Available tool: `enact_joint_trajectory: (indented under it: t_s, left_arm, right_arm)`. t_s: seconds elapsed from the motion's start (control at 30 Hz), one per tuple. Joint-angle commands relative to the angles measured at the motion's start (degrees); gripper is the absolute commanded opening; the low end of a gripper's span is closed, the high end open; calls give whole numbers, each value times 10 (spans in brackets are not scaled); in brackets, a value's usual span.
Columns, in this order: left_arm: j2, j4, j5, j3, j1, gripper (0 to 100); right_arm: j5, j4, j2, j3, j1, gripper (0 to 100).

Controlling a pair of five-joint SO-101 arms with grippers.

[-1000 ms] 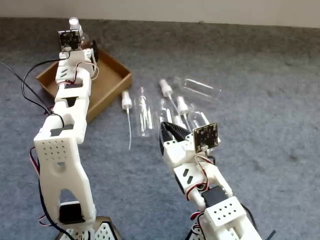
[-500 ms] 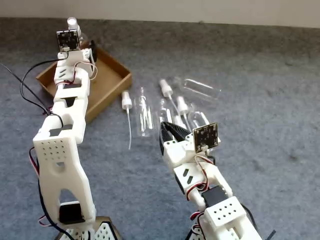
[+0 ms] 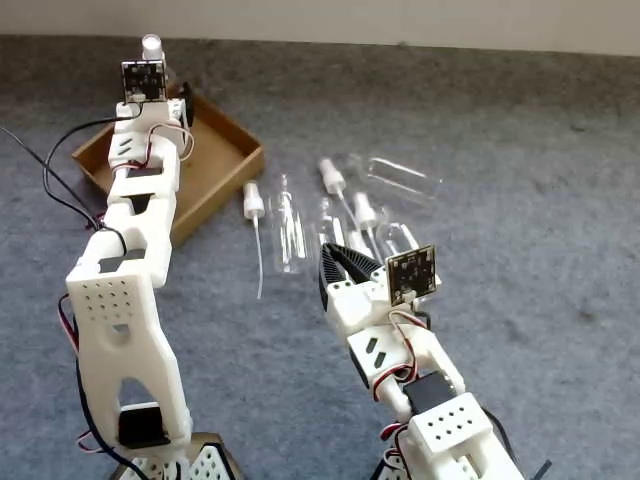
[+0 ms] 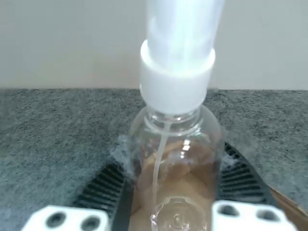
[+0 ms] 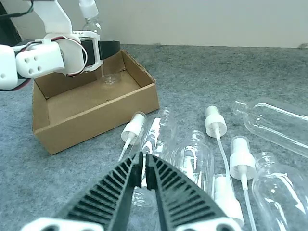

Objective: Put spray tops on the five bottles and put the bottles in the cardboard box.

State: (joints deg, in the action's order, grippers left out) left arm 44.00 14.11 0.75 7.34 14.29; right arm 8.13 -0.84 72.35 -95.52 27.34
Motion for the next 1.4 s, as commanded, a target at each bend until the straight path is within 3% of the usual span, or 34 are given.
enact_joint_trajectory:
  t_s: [0.0,0.37,0.57,0.8,1.07,1.37]
  left_arm:
    - [-11,10,7,31,7,106]
    - [15,18,5,36,4,106]
    - [52,91,4,32,5,106]
    - [52,57,-22,32,7,108]
    - [25,-32,-77,36,7,215]
    - [15,-40,-78,31,7,267]
  right_arm:
    - [2,-17,6,-33,4,9]
    - [2,-17,6,-33,4,9]
    - [2,-17,6,-33,4,9]
    - [2,-17,6,-33,4,9]
    - [2,-17,6,-33,3,9]
    - [2,-17,6,-33,2,9]
